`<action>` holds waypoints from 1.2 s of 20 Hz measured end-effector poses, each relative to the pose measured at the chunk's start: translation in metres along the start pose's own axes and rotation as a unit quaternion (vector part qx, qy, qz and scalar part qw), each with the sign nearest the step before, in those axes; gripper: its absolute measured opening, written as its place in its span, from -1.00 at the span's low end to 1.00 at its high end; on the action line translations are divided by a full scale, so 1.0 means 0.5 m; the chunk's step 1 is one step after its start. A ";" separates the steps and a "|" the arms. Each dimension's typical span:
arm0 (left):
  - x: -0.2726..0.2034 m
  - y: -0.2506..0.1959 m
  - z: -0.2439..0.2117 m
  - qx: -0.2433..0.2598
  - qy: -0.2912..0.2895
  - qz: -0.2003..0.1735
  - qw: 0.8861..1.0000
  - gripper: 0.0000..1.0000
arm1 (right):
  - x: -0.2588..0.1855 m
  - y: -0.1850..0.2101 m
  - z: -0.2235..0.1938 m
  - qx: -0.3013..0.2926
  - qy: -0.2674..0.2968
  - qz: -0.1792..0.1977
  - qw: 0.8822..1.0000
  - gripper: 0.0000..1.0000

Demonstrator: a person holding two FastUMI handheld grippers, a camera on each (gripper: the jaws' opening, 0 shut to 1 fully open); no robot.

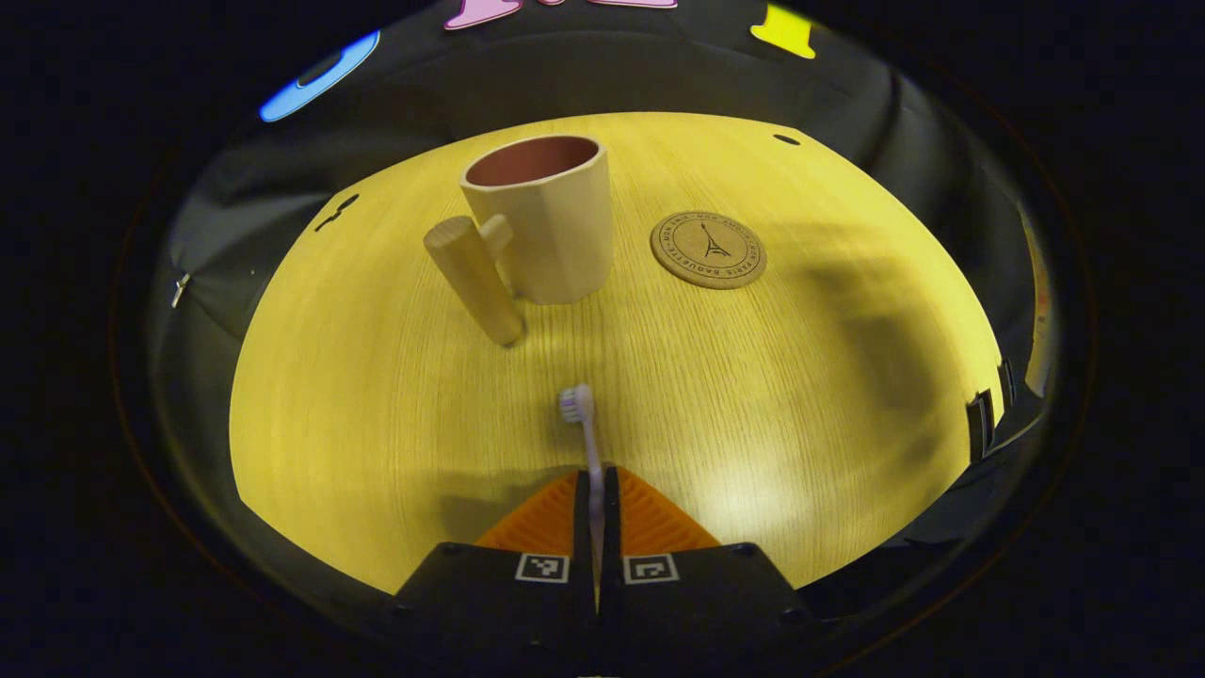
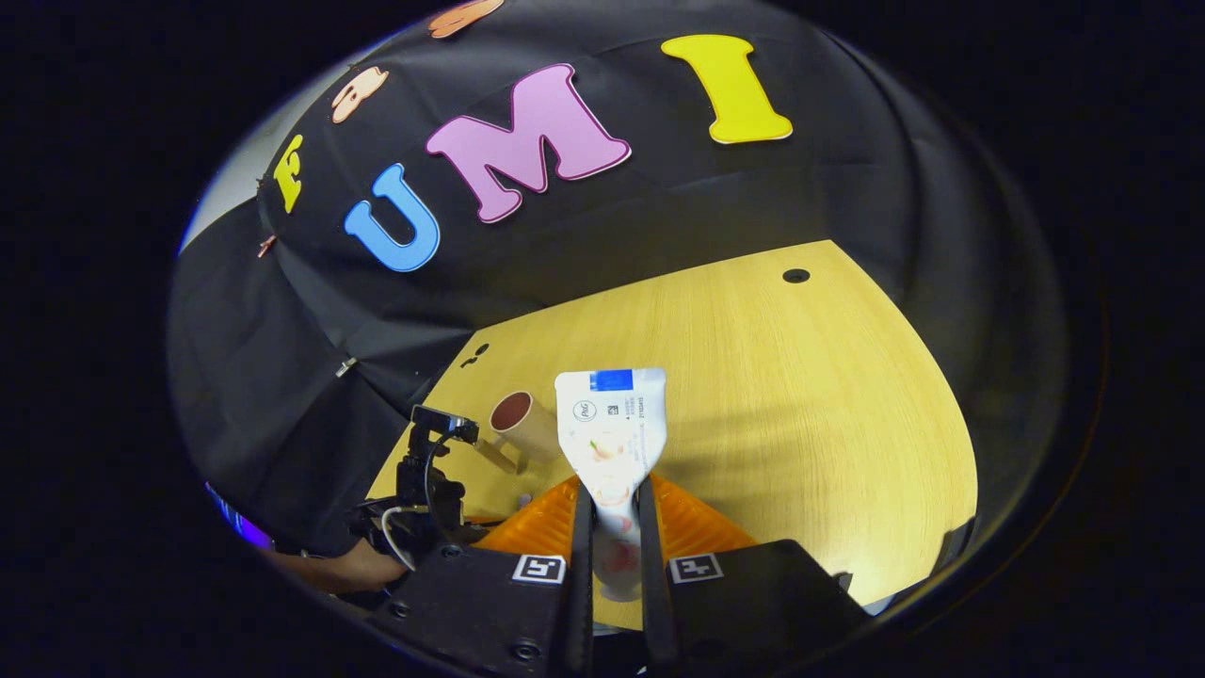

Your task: Put the toothbrush and toothpaste on the desktop into the cup, then pick up the cup and place it on the coaster on the desktop.

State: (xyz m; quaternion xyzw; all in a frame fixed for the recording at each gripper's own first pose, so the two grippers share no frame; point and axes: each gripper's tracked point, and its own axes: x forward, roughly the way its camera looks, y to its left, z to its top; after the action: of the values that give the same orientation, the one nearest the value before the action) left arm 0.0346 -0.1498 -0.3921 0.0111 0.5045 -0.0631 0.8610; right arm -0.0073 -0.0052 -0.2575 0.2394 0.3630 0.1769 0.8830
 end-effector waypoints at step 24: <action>-0.454 0.157 0.089 -0.027 -0.258 -0.114 0.959 -0.88 | 0.333 0.375 0.170 -0.066 -0.119 0.084 0.987 -0.51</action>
State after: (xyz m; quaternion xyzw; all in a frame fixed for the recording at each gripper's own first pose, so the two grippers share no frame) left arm -0.0273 -0.0532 -0.1762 -0.0866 0.2642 -0.1480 0.9491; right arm 0.1409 0.2049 -0.1940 0.2294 0.2218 0.2439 0.9158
